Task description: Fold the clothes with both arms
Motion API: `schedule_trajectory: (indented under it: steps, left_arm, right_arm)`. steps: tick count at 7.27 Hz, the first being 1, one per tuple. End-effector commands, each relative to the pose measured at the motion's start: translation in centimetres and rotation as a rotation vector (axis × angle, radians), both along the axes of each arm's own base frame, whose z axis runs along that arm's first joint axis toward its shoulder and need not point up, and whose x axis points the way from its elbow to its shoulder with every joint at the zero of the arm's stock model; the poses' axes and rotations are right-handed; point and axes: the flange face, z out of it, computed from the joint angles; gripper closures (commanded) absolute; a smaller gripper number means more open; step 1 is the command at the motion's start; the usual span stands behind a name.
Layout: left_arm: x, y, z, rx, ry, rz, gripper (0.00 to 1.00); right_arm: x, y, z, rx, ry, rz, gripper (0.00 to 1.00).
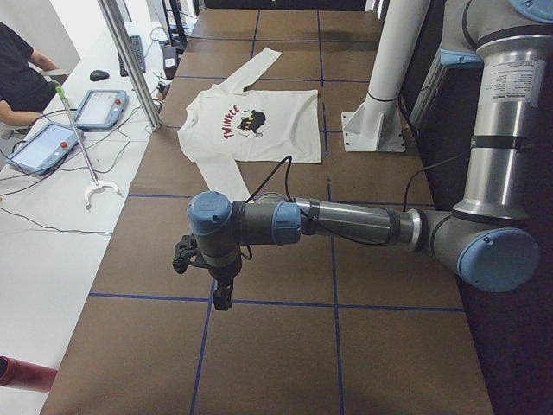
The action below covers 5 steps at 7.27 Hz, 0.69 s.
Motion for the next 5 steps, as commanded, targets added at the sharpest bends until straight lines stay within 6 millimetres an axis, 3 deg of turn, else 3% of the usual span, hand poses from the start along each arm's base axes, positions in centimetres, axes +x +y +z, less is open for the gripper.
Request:
schedule_trajectory:
  steps: [1, 3, 4, 5]
  left_arm:
    - [0.0, 0.0, -0.4, 0.008, 0.0, 0.0, 0.0]
    - [0.1, -0.3, -1.9, 0.043, -0.002, 0.002, 0.0]
    - [0.1, -0.6, -3.2, 0.076, -0.003, 0.002, 0.0]
    - [0.0, -0.9, -3.0, 0.074, -0.002, 0.0, 0.0]
  right_arm:
    - [0.0, -0.4, -0.8, 0.014, -0.002, 0.003, 0.0]
    - [-0.6, -1.4, -4.0, 0.08, 0.001, -0.01, 0.0]
    - [-0.6, -4.3, -7.3, 0.128, 0.007, -0.003, 0.0]
    - [-1.9, -4.1, -5.8, 0.113, -0.009, -0.019, 0.0]
